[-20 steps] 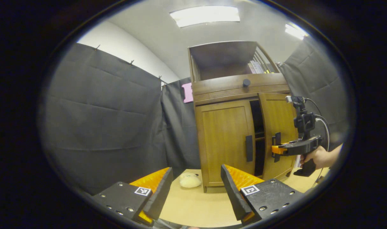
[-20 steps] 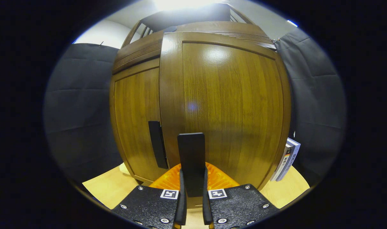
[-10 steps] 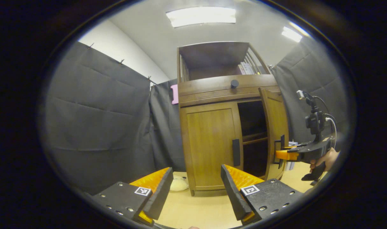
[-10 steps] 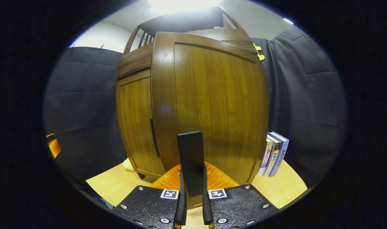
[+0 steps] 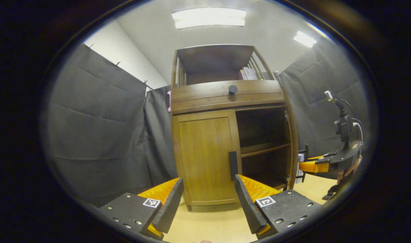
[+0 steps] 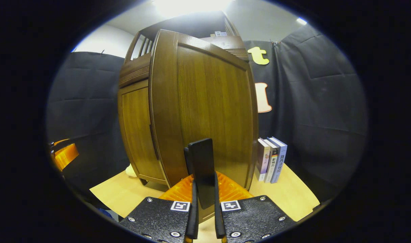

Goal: Open the right door of the double-door shoe cabinet with the right hand, and open the left door with the left hand.

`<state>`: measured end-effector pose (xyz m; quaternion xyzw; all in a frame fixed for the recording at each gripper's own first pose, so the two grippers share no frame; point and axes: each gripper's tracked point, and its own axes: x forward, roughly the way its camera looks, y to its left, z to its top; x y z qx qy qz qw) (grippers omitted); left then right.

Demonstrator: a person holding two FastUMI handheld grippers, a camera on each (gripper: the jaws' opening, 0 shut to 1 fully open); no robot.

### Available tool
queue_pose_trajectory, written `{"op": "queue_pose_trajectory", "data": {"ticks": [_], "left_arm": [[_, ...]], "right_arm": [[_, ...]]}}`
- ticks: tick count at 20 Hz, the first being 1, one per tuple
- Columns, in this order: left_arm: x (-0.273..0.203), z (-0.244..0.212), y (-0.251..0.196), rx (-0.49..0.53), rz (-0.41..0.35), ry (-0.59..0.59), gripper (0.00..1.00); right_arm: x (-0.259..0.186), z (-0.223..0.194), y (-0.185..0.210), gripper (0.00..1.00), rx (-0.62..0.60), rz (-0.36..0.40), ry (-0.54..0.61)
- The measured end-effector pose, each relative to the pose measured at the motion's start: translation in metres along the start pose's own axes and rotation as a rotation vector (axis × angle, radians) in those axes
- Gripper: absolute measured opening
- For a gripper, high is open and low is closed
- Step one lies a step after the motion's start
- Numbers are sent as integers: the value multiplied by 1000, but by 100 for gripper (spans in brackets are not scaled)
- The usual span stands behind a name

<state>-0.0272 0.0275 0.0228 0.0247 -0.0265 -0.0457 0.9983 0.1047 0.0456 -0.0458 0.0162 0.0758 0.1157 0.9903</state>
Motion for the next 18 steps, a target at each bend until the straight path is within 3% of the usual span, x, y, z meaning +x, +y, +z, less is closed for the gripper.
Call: {"op": "queue_pose_trajectory", "data": {"ticks": [12, 15, 18], "left_arm": [[2, 2, -8, -13, -98, -5, 80], [3, 2, -10, -12, -122, -7, 85], [4, 2, -11, -11, -144, -13, 92]], "right_arm": [[-50, -4, -94, 14, 61, -219, -17], [-56, -2, -110, 7, 77, -245, -32], [-60, -3, -114, 7, 79, -232, -28]]}}
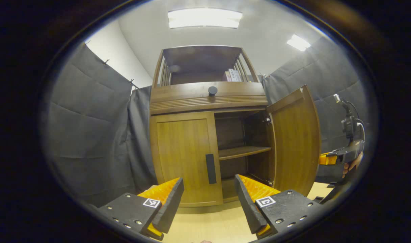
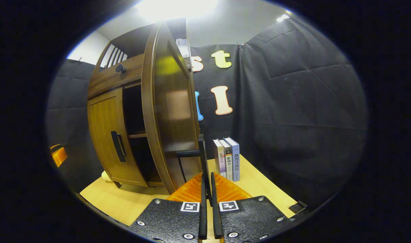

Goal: Open the right door of the double-door shoe cabinet with the right hand, and open the left door with the left hand.

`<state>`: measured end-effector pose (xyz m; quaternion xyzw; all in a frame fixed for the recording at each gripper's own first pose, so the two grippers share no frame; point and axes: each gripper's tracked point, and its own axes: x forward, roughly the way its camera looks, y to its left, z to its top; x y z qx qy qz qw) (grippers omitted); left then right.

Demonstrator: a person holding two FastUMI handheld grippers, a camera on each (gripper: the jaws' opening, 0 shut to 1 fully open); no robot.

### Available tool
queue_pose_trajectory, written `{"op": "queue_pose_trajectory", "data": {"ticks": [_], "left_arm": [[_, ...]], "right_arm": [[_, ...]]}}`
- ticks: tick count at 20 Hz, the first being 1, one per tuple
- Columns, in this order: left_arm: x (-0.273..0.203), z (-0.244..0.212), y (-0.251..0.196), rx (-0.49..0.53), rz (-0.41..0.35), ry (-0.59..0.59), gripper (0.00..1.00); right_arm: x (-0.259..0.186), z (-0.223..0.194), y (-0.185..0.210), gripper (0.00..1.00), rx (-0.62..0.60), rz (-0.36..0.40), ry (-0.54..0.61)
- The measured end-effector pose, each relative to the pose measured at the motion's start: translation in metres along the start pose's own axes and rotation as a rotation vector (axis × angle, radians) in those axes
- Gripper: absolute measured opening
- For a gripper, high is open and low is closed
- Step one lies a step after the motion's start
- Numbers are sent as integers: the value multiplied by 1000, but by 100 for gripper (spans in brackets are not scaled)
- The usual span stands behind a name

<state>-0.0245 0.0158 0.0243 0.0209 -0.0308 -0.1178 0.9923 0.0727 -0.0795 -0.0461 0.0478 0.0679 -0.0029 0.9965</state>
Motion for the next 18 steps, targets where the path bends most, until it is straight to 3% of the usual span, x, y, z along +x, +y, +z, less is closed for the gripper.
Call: {"op": "queue_pose_trajectory", "data": {"ticks": [1, 2, 3, 4, 6, 7, 9, 10, 11, 13, 17, 18], "left_arm": [[0, 0, 0, 1, -6, 1, 92], [0, 0, -1, 0, -10, 0, 86], [1, -1, -1, -2, -15, 1, 80], [2, -1, -2, -4, -20, 2, 92], [5, -4, -4, -7, -29, 7, 87], [8, -5, -5, -10, -34, 7, 87], [15, -6, -7, -20, -42, 12, 89], [14, -7, -6, -23, -41, 14, 90], [14, -8, -6, -27, -38, 18, 91], [19, -9, -7, -41, -40, 23, 93], [34, -9, -6, -67, -26, 36, 88], [38, -9, -6, -74, -22, 40, 85]], "right_arm": [[-1, 1, -3, 7, -6, -4, 1], [-3, 2, -7, 0, -11, -10, 3], [-5, 3, -11, 10, -12, -21, 2], [-6, 3, -18, 6, -12, -37, 0], [-13, 5, -34, 12, -12, -82, -10], [-17, 7, -41, 21, -6, -104, -17], [-25, 13, -60, 20, 15, -151, -33], [-31, 17, -61, 23, 36, -145, -42], [-37, 20, -60, 34, 48, -148, -46], [-45, 25, -67, 36, 31, -172, -64], [-76, 40, -72, 92, -44, -237, -133], [-83, 42, -69, 94, -57, -239, -143]]}}
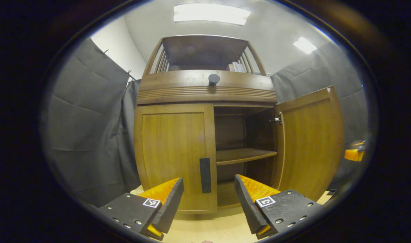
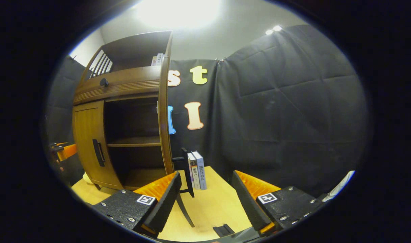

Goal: Open the right door of the double-door shoe cabinet with the right hand, and open the left door with the left hand.

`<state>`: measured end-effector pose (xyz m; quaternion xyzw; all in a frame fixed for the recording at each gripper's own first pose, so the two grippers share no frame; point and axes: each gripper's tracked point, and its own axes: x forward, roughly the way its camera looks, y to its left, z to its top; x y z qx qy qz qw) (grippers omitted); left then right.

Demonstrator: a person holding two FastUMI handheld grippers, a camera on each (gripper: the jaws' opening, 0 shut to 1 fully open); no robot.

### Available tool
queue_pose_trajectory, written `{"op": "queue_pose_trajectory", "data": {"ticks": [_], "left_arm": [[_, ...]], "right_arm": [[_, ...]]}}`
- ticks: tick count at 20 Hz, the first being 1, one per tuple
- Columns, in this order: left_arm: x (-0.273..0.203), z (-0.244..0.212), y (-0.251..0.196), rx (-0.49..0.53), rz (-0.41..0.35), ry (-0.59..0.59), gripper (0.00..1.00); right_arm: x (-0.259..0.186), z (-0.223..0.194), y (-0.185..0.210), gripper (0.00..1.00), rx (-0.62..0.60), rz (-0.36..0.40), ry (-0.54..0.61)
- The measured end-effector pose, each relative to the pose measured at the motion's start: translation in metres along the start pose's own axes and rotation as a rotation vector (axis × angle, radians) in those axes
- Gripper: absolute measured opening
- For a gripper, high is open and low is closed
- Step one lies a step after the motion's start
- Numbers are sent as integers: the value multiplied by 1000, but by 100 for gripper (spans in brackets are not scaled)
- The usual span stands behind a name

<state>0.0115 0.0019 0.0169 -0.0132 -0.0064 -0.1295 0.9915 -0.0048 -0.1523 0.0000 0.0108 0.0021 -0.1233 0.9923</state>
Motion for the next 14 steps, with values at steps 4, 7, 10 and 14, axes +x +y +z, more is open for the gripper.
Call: {"op": "queue_pose_trajectory", "data": {"ticks": [4, 7, 10, 14], "left_arm": [[11, -4, 3, -28, 23, 16, 92], [20, -7, 8, -22, 46, 18, 87], [26, -12, 10, -13, 49, 26, 84], [37, -19, 12, 3, 48, 45, 87]], "right_arm": [[-26, 8, 8, 92, -17, 18, -19], [-40, 7, 21, 94, -9, 46, -18], [-47, -6, 41, 94, -23, 83, 3], [-56, -22, 51, 94, -32, 125, 47]]}}
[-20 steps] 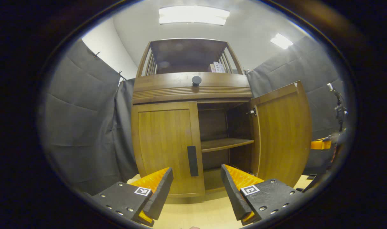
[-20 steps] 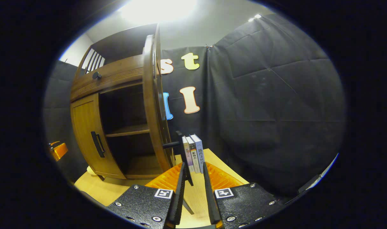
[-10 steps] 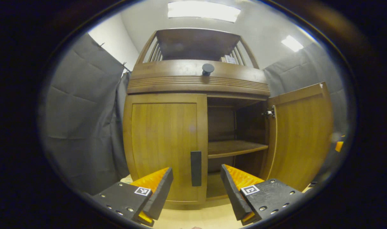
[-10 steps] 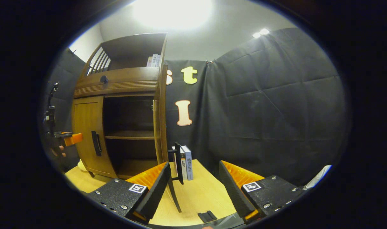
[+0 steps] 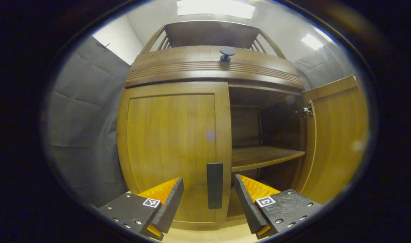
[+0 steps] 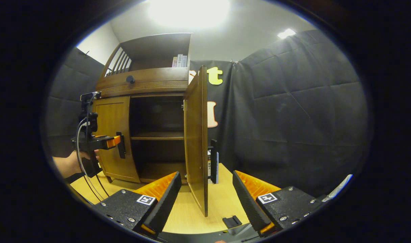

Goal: Open the right door of the double-door shoe cabinet with the right hand, and open the left door with the left hand.

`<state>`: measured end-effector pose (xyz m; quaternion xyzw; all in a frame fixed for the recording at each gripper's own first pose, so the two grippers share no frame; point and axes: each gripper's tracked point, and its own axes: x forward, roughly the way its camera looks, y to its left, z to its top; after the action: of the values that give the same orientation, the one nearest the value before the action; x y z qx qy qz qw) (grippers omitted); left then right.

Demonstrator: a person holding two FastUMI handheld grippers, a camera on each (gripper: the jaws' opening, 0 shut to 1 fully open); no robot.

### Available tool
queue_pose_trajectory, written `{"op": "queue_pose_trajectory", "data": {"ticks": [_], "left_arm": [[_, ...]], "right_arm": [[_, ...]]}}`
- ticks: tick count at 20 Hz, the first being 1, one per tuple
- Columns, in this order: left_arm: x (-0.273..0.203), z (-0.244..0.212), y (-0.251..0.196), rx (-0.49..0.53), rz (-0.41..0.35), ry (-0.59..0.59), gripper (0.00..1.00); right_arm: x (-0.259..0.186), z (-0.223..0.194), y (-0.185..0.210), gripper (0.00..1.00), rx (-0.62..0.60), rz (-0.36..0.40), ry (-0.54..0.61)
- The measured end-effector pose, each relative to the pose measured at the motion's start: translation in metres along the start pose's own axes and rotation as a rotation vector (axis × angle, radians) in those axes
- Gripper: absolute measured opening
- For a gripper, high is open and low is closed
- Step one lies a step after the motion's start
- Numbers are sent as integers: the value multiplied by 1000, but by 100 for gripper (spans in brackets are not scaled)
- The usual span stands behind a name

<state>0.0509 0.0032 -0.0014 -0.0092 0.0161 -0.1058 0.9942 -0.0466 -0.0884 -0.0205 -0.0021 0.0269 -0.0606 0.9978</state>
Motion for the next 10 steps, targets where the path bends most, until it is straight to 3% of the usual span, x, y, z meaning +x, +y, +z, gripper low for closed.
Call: {"op": "queue_pose_trajectory", "data": {"ticks": [3, 4, 9, 10], "left_arm": [[6, -7, 0, -9, 1, 14, 87], [8, -8, -1, -5, 0, 19, 92], [15, -23, -6, 16, 0, 77, 92], [16, -26, -6, 11, -2, 83, 78]], "right_arm": [[-2, -4, 0, 94, 10, 6, 25], [0, -6, -1, 94, 11, 3, 31], [2, -7, -3, 94, -4, 0, 39], [2, -7, -2, 94, -5, 3, 40]]}}
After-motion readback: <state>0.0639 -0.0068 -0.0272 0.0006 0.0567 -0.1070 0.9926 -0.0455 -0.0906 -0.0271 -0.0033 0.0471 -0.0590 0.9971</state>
